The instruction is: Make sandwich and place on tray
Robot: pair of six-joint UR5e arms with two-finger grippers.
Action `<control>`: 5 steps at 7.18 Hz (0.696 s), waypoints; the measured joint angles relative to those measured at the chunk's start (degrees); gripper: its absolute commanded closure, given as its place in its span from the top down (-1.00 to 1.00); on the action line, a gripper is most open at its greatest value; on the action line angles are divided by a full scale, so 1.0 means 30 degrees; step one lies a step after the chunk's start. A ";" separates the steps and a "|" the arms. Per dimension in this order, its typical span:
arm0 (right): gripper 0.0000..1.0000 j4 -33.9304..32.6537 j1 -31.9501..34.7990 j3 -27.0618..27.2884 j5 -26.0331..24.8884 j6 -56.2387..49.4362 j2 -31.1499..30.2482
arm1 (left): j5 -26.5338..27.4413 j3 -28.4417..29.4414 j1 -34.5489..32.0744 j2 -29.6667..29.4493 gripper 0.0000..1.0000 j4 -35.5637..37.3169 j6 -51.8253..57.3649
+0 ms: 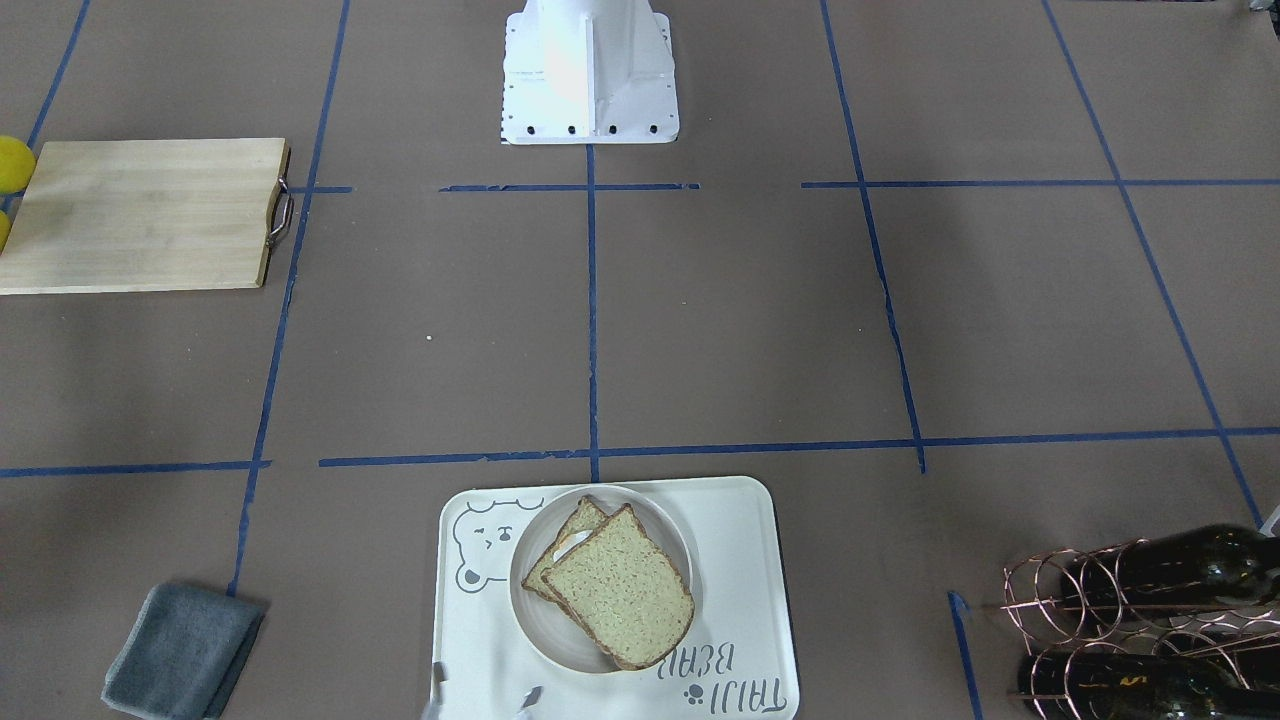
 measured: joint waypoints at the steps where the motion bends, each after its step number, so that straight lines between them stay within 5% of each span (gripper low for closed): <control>1: 1.00 0.0138 -0.0090 0.0010 0.0000 -0.0006 0.0007 | -0.0001 -0.0010 -0.0003 0.0000 1.00 -0.0001 0.0001; 5: 1.00 0.1318 -0.0151 0.0006 0.0001 -0.0055 0.0176 | -0.0001 -0.0019 0.0005 0.0000 1.00 -0.0014 0.0002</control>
